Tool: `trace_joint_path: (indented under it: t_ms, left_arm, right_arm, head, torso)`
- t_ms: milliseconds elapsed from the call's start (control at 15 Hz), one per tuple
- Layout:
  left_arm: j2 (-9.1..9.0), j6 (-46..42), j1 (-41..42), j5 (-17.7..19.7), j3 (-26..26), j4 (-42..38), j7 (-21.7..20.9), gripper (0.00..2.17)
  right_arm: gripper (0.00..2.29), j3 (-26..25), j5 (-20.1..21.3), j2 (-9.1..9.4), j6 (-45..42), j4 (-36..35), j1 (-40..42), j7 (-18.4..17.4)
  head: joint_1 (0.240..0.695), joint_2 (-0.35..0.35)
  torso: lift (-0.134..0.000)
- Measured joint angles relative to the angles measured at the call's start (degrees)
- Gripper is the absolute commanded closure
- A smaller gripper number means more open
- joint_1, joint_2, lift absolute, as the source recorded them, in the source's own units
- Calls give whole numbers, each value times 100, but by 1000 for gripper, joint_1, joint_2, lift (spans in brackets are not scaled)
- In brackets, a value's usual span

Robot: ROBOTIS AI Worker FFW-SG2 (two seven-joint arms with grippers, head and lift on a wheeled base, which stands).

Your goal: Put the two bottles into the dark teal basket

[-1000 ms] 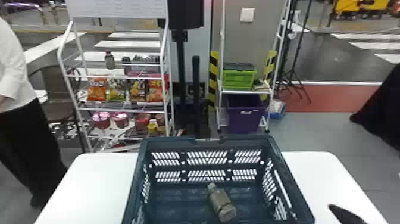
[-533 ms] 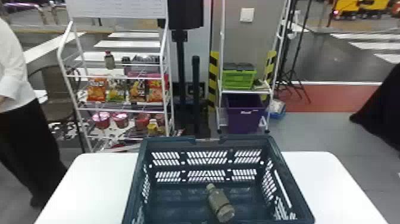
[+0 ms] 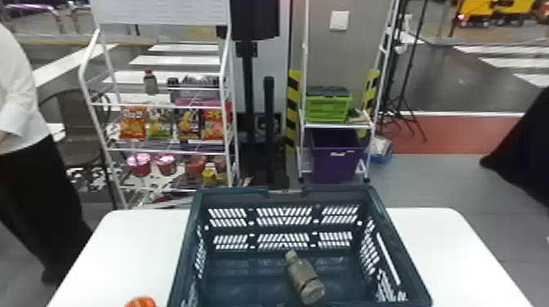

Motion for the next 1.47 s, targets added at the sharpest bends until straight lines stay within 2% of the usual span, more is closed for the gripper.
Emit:
trace_joint_path:
  t_ms: [400, 733, 867, 1000, 1200, 1467]
  left_arm:
    - [-31, 2031, -726, 309, 523, -1017, -324, 2152]
    - [41, 3790, -2189, 708, 337, -1202, -652, 2148]
    - [65, 4453, -2895, 811, 17, -1200, -908, 2152]
    - [65, 5117, -3764, 891, -413, -988, -1408, 2152]
    - [-8, 6104, -4962, 1034, -1033, -318, -2133, 2152]
    - [-54, 6593, -6014, 1132, -1887, 803, -2867, 2148]
  right_arm:
    - [43, -117, 0, 54, 0, 84, 90, 10]
    - [46, -134, 8, 107, 9, 118, 159, 10]
    - [46, -135, 15, 131, 15, 124, 175, 10]
    - [49, -160, 14, 145, 18, 134, 195, 10]
    - [49, -244, -2, 220, 17, 172, 208, 56]
    - [49, -411, -24, 302, -61, 252, 248, 272]
  head:
    - [499, 0]
    - [499, 0]
    - [499, 0]
    - [499, 0]
    - [499, 0]
    - [499, 0]
  torso:
    - [0]
    - [0]
    - [0]
    - [0]
    - [0]
    - [0]
